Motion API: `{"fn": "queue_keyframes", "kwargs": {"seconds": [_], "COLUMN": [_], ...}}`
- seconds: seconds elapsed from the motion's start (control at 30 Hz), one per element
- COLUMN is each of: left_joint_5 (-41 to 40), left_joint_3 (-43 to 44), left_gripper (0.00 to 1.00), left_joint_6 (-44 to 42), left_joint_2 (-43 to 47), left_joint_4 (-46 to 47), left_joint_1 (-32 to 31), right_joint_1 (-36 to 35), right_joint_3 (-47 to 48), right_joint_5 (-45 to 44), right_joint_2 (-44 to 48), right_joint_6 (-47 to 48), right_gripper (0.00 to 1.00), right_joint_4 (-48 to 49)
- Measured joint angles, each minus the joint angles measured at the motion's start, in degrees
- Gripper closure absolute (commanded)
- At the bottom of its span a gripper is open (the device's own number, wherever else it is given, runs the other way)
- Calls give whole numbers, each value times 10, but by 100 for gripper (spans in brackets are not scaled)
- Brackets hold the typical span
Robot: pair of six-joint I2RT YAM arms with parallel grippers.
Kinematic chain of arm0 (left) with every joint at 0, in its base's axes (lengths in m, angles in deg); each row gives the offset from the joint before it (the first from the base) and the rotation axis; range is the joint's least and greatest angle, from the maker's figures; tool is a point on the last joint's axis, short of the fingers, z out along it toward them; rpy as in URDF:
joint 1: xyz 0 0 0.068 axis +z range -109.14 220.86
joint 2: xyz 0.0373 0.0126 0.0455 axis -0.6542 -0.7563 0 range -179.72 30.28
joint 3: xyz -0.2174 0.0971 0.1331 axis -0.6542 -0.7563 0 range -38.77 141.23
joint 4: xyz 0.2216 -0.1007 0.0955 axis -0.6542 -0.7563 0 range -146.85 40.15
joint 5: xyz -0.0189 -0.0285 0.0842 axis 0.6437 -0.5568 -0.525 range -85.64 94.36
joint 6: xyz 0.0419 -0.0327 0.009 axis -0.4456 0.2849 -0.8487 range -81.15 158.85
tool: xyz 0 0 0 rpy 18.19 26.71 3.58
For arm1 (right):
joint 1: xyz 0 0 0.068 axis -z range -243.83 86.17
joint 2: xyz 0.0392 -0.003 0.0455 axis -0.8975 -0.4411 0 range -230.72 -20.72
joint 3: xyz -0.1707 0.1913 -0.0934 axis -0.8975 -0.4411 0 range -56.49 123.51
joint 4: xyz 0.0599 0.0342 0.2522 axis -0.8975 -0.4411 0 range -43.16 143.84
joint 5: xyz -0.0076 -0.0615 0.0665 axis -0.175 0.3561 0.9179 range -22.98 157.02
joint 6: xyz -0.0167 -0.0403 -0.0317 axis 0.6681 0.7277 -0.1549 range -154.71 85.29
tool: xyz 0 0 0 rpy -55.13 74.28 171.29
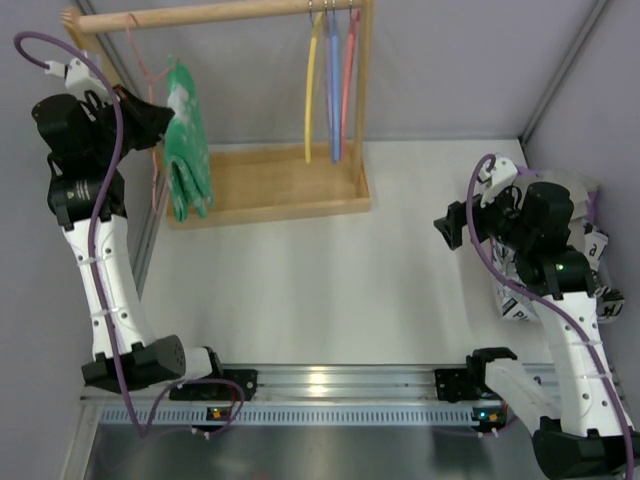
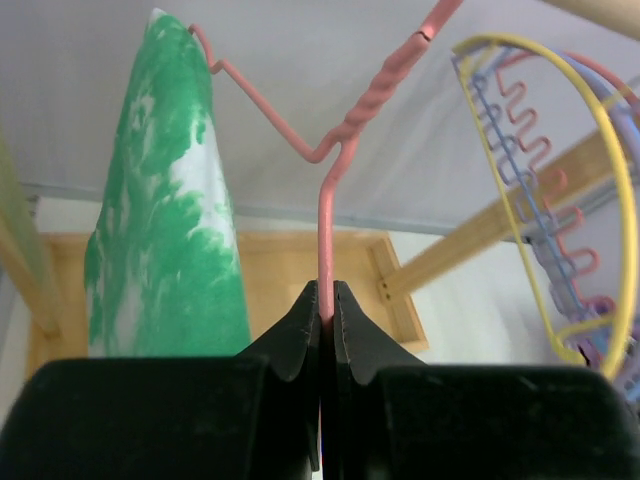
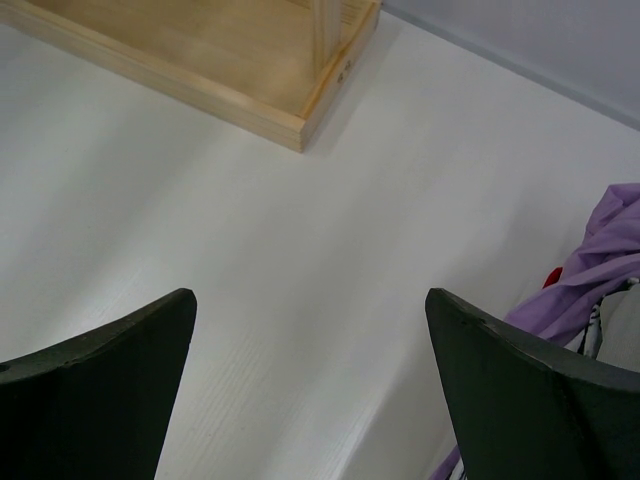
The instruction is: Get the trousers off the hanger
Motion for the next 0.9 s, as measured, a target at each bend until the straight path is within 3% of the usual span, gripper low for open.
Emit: {"fn": "queue_keyframes", "kwargs": {"seconds": [0.37,0.63,0.77,0.9], "left_joint_5": [24,42,31,9], "left_joint_3": [-182,-273,-285,-276], "left_gripper": [100,100,100,100], "left_joint_6": [51,135,156,159], "left_joint_2": [199,290,309,308], "left_joint_4": [3,3,-1,-15], "left_joint_1": [-28,-30,-30,-30], "right_joint_1": [0,-18,-79,-221], "right_joint_3": [25,37,76,108], "right_joint_5": [17,36,14,-65], "right_joint_2": [-3,32,23,-17], "right_joint_6": [-17,-77,-101,-79], "right_gripper": [1,1,1,1], "right_joint_4": [18,117,150,178]}}
